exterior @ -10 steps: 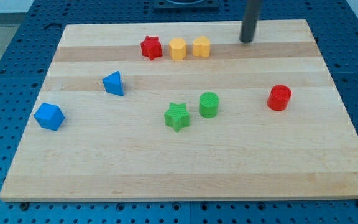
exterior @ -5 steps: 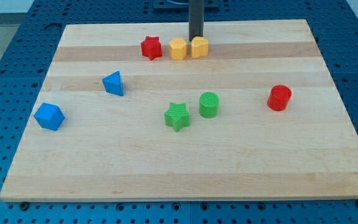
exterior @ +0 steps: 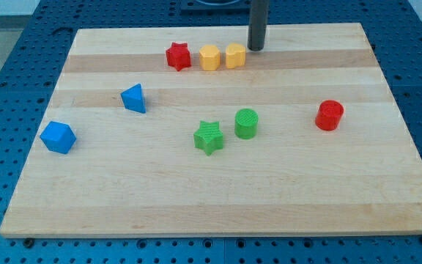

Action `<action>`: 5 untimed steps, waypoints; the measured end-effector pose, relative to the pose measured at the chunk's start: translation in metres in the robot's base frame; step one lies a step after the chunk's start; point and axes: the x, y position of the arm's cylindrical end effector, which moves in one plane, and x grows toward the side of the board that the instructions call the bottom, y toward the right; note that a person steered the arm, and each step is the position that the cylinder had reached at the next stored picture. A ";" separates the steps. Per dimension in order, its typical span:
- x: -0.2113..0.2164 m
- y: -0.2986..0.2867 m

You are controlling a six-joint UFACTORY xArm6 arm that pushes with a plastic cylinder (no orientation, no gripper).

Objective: Move yellow heart a bit left

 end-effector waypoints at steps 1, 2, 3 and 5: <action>0.009 -0.009; 0.015 -0.010; 0.016 -0.018; 0.018 0.000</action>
